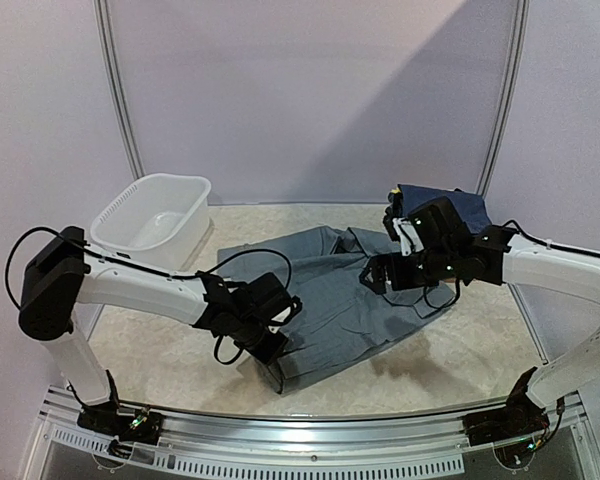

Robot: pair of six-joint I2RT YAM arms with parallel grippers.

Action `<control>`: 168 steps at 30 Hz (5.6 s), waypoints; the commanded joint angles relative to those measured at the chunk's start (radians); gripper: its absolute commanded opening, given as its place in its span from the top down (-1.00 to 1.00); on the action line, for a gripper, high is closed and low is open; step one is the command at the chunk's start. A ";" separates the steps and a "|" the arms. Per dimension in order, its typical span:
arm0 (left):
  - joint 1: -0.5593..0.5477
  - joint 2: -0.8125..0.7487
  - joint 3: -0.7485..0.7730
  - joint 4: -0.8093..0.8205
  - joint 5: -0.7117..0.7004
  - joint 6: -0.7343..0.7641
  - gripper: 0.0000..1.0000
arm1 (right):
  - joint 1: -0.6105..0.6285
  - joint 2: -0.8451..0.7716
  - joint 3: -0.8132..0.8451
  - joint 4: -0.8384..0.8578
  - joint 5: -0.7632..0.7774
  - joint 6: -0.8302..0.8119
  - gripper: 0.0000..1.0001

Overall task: Fold and stack the mixed laundry pile
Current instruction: Adjust the crumpled shirt at the center of the board.

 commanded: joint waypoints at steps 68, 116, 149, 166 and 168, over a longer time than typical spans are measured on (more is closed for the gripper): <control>0.201 -0.601 -0.475 0.203 -0.068 -0.055 -0.26 | 0.478 0.675 0.558 -0.239 0.320 0.040 1.00; -0.059 -0.009 -0.048 0.135 -0.099 -0.033 0.97 | -0.051 -0.299 0.449 -0.705 1.198 0.119 1.00; -0.073 -0.028 -0.069 0.145 -0.106 -0.037 0.75 | -0.052 -0.265 0.433 -0.614 1.133 0.046 1.00; -0.075 -0.143 -0.131 0.143 -0.097 -0.028 0.72 | -0.052 -0.251 0.452 -0.591 1.111 0.028 1.00; -0.075 -0.121 -0.133 0.169 -0.077 -0.029 0.72 | -0.052 -0.247 0.452 -0.587 1.106 0.029 1.00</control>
